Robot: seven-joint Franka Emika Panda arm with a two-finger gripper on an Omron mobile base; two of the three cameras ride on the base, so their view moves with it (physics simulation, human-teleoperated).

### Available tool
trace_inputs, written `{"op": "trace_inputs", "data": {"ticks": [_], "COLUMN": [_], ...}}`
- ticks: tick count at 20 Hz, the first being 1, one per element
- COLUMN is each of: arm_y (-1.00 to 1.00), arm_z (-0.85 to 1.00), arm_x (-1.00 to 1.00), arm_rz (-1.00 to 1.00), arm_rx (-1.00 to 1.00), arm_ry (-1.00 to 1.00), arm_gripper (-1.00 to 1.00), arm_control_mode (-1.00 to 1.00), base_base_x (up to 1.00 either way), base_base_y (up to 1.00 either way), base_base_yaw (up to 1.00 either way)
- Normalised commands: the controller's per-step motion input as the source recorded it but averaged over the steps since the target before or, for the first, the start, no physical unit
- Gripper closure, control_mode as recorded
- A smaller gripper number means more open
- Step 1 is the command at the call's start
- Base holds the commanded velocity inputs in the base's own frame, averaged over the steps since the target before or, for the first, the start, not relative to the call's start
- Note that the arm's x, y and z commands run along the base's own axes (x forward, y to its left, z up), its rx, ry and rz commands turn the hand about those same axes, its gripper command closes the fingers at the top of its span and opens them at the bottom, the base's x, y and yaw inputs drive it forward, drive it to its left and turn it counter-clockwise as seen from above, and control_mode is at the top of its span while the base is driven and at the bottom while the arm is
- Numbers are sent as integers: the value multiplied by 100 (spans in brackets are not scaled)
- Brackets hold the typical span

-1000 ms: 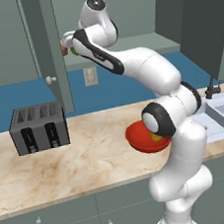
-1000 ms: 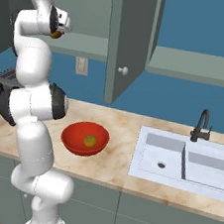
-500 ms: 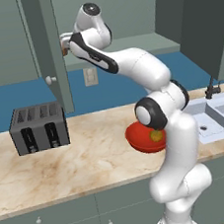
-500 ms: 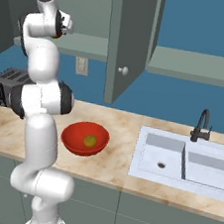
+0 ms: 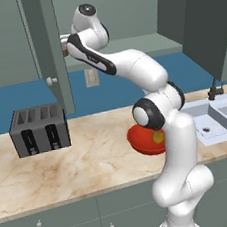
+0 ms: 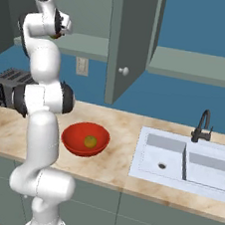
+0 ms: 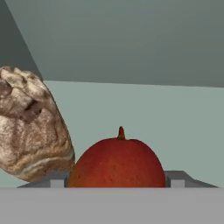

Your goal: Open the cabinet. Pick the orange and mango from the cabinet and place them into the bowl. Then close the cabinet.

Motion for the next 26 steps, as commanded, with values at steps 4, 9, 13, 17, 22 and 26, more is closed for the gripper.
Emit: {"op": "trace_inputs", "data": {"ticks": [4, 9, 13, 17, 22, 26], "arm_y": [0, -5, -29, -51, -74, -95], "arm_z": [0, 0, -3, -34, -80, -99], "arm_x": [0, -67, -100, -100, -100, -100], "arm_rz": [0, 0, 0, 0, 0, 0], "arm_rx": [0, 0, 0, 0, 1, 6], "arm_ry": [0, 0, -2, -6, 0, 3], "arm_gripper": [100, 100, 100, 100, 100, 100], "arm_control_mode": [-100, -100, -100, -100, -100, -100], "base_base_x": [0, 0, 0, 0, 0, 0], "base_base_y": [0, 0, 0, 0, 0, 0], "base_base_yaw": [0, 0, 0, 0, 0, 0]}}
